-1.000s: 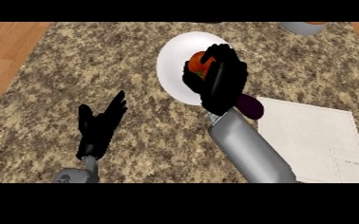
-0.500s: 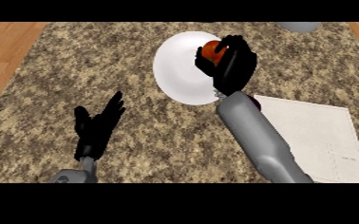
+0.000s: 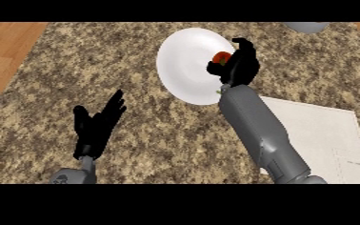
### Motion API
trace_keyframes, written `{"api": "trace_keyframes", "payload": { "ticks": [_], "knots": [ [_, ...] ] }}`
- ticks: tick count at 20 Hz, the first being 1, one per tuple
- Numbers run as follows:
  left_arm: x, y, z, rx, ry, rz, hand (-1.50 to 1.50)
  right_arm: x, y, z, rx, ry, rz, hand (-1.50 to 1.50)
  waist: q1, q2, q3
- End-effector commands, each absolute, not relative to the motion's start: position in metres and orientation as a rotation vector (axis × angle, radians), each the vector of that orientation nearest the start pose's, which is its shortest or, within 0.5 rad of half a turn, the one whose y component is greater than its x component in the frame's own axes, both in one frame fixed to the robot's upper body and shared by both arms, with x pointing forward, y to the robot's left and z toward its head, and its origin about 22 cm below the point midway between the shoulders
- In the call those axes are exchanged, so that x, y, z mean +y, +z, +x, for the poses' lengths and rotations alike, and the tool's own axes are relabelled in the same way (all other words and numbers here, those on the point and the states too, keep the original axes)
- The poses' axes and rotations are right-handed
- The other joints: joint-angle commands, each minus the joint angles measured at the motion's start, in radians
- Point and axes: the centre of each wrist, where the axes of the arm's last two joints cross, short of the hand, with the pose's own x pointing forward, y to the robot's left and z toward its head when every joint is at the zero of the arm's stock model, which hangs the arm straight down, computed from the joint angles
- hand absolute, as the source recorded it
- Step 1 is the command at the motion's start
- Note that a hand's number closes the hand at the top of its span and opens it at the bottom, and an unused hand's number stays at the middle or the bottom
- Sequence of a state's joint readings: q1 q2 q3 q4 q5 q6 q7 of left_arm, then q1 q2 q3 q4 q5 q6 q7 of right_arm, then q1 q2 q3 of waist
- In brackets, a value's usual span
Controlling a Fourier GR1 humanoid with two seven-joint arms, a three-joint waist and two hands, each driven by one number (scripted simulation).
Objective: Pick the tomato from the placemat and place it in the plate
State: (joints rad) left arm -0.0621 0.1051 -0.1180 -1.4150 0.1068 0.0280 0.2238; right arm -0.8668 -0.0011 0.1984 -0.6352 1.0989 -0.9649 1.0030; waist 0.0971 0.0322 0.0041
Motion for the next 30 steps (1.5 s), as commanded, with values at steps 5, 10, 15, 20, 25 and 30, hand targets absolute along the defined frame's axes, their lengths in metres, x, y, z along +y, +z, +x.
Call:
{"api": "trace_keyframes", "payload": {
  "ticks": [5, 10, 15, 20, 25, 30],
  "knots": [
    [0.218, -0.034, 0.243, -1.224, -0.091, -0.057, 0.0, -0.098, 0.019, 0.394, -1.423, -0.078, -1.127, -1.5, -0.003, 0.001, 0.001],
    [0.223, -0.028, 0.243, -1.22, -0.067, -0.04, 0.0, -0.095, 0.046, 0.402, -1.554, -0.283, -1.077, -1.5, -0.01, -0.003, 0.002],
    [0.227, -0.03, 0.244, -1.205, -0.044, -0.027, 0.0, -0.104, 0.045, 0.388, -1.554, -0.358, -0.94, -1.5, -0.054, -0.016, 0.0],
    [0.24, -0.033, 0.225, -1.177, -0.018, -0.013, 0.0, -0.109, 0.03, 0.352, -1.61, -0.323, -0.744, -1.5, -0.071, -0.026, -0.001],
    [0.254, -0.031, 0.228, -1.166, -0.007, 0.003, 0.0, -0.121, -0.007, 0.304, -1.664, -0.21, -0.634, -1.5, -0.091, -0.031, -0.002],
    [0.238, -0.03, 0.236, -1.162, 0.001, -0.018, 0.0, -0.124, -0.022, 0.265, -1.608, -0.119, -0.61, -1.5, -0.104, -0.035, -0.004]
  ]
}}
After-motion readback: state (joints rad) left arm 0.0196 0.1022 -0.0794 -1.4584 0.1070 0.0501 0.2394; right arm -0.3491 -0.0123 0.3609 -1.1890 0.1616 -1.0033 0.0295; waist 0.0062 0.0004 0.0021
